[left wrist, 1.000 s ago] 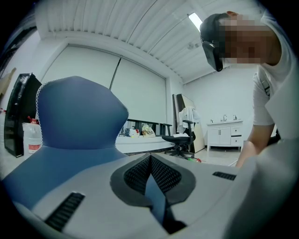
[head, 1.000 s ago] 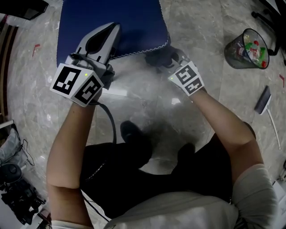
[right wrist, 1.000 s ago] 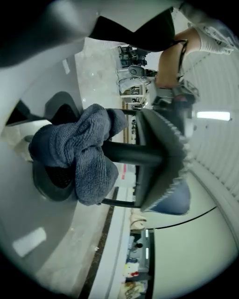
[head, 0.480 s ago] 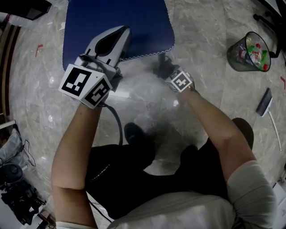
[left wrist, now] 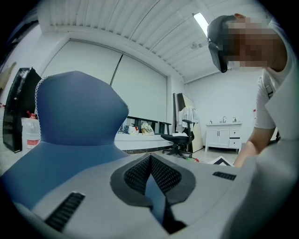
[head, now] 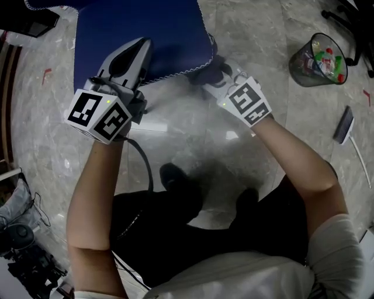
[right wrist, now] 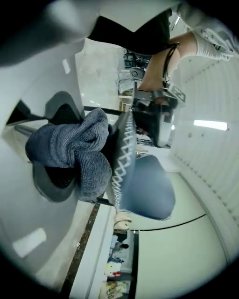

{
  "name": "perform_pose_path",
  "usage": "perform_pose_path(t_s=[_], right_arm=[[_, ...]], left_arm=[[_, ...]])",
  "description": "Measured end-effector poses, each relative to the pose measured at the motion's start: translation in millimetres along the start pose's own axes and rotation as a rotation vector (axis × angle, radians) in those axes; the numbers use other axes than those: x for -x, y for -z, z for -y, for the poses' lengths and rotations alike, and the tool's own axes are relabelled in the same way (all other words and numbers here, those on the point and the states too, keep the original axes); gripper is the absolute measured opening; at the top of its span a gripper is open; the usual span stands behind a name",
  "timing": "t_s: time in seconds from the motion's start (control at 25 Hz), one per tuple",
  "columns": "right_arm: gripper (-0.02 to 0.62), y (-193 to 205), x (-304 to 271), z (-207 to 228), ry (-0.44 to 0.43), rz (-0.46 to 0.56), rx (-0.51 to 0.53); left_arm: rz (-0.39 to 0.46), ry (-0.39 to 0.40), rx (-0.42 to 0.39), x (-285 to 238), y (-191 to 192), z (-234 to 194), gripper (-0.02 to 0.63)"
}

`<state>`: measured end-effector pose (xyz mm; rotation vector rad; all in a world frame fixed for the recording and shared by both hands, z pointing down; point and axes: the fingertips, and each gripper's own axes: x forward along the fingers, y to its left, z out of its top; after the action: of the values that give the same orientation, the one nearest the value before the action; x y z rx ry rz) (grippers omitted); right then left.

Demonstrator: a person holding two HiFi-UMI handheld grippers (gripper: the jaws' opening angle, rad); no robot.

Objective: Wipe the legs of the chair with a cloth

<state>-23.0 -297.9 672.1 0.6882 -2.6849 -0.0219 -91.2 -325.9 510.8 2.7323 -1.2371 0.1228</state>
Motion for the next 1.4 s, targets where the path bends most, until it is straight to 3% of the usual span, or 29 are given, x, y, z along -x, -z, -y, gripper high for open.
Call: perform_pose_path(t_s=[0.08,0.2,0.36,0.48,0.64,0.76,0.92,1.2,1.32,1.4], right_arm=[[0.183,-7.3,2.7,3.1,0.022,0.042,-0.018],[0.181,29.6,-7.9,-4.2,0.003,-0.006,-0.078],[0.175,133.8,-34.2,-26.7,-0.047,-0.236,-0.181],[0.170,211.1,-50.8,-43.4,-0.066,-0.408,-0.323],[0.170,247.6,-59.7,-47.4,-0.082,-0.498,-0.367],[0.173,229.4,-63.8,-45.9,-0.097,-0.479,-0.301],[0.176,185.5,-53.8,-37.2,-0.075,-0.377,-0.247],[0.179,38.6,-13.8,-4.9,-0.036,-0.100,-0.101],[0.181,0.6,-1.8,4.0,-0.012,-0.019,-0.103],[0.181,-3.6,-1.9,5.8,-0.008,0.016,-0.133]], left_arm=[[-0.003,0.000,-0.002,-0.6,0.0,0.7,0.006],[-0.003,0.004,0.003,-0.6,0.6,1.9,0.006],[0.018,0.011,0.007,-0.9,-0.9,0.7,0.006],[0.021,0.016,-0.010,-3.5,-1.1,0.5,0.006],[0.041,0.036,0.010,-1.4,-1.2,1.7,0.006],[0.041,0.042,0.008,-0.8,-0.9,1.3,0.006],[0.020,0.041,-0.004,-0.6,0.1,2.5,0.006],[0.013,0.020,-0.010,-3.0,0.3,-1.0,0.006],[0.006,0.015,-0.012,-2.6,1.2,0.1,0.006],[0.005,0.008,-0.021,-3.3,0.3,0.2,0.006]])
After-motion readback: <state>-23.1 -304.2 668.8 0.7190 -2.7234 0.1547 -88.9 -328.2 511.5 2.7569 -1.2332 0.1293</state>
